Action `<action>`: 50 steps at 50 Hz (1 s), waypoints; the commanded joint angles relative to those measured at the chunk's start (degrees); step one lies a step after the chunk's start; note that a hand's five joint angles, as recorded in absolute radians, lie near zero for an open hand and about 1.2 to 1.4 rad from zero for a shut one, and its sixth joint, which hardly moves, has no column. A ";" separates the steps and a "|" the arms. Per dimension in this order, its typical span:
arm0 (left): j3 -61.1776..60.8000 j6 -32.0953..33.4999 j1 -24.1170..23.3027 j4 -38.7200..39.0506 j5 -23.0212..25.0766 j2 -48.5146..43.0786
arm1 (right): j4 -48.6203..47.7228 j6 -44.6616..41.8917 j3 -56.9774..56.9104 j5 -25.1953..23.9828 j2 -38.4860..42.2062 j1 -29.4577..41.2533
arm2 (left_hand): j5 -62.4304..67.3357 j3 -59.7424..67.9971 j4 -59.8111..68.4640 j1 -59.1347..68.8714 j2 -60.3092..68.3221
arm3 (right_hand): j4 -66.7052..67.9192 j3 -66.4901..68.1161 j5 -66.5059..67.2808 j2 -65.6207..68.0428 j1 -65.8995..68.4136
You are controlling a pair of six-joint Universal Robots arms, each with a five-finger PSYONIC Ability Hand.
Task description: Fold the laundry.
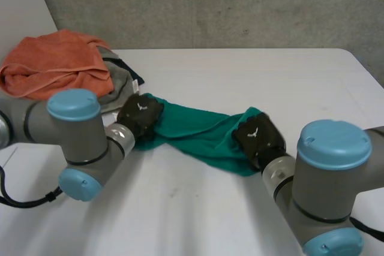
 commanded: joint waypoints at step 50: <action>13.81 6.44 1.44 19.09 -3.41 15.30 | -2.43 9.59 -22.93 -3.66 -6.18 -21.93 | 13.57 12.44 11.85 15.34 12.10 | 11.75 12.33 13.64 12.87 17.49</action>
